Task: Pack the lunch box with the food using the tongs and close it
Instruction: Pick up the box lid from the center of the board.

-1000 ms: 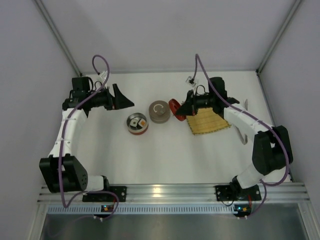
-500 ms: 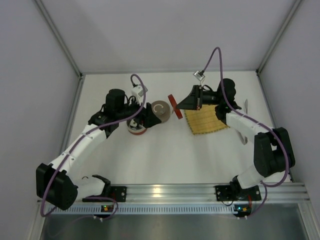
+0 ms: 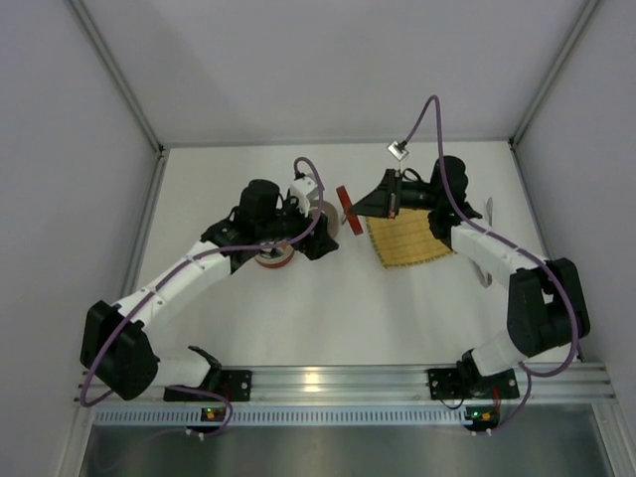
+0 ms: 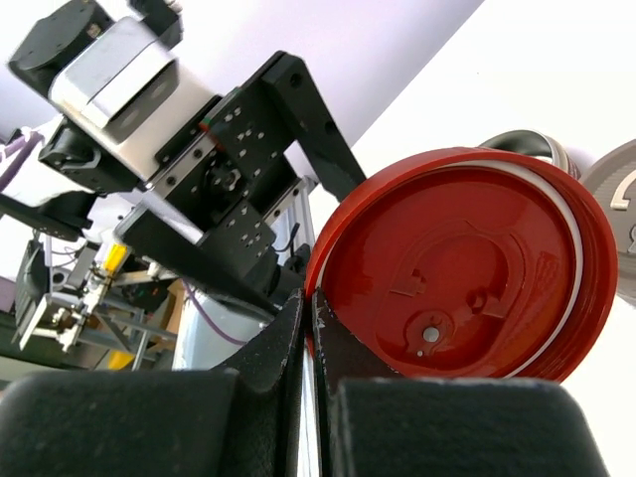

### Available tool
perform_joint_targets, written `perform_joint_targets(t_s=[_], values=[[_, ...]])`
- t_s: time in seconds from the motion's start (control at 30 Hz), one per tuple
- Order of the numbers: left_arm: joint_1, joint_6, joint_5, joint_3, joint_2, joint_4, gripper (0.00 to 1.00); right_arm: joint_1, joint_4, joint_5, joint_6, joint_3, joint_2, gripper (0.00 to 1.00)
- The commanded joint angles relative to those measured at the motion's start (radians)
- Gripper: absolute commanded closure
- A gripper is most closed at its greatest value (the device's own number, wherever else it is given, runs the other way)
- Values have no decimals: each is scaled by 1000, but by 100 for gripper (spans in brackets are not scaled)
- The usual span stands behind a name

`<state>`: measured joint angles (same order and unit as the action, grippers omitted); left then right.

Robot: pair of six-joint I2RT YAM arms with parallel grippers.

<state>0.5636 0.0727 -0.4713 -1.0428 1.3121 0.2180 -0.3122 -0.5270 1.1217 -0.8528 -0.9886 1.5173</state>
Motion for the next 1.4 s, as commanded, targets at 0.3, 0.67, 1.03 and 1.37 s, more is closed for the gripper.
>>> perform_joint_targets(t_s=[0.3,0.67,1.03,1.37], values=[[42,-42,-1,-95,44,-55,18,-50,50,-20,52,-7,-65,100],[50,-36,75,-111,65,-69,25,-67,-96,12,-74,41,-72,100],[50,-11,57,-123,82,-91,61,-71,-245,30,-203,67,-51,100],[50,10,-47,-131,75,-94,90,-71,-242,29,-210,68,-40,100]])
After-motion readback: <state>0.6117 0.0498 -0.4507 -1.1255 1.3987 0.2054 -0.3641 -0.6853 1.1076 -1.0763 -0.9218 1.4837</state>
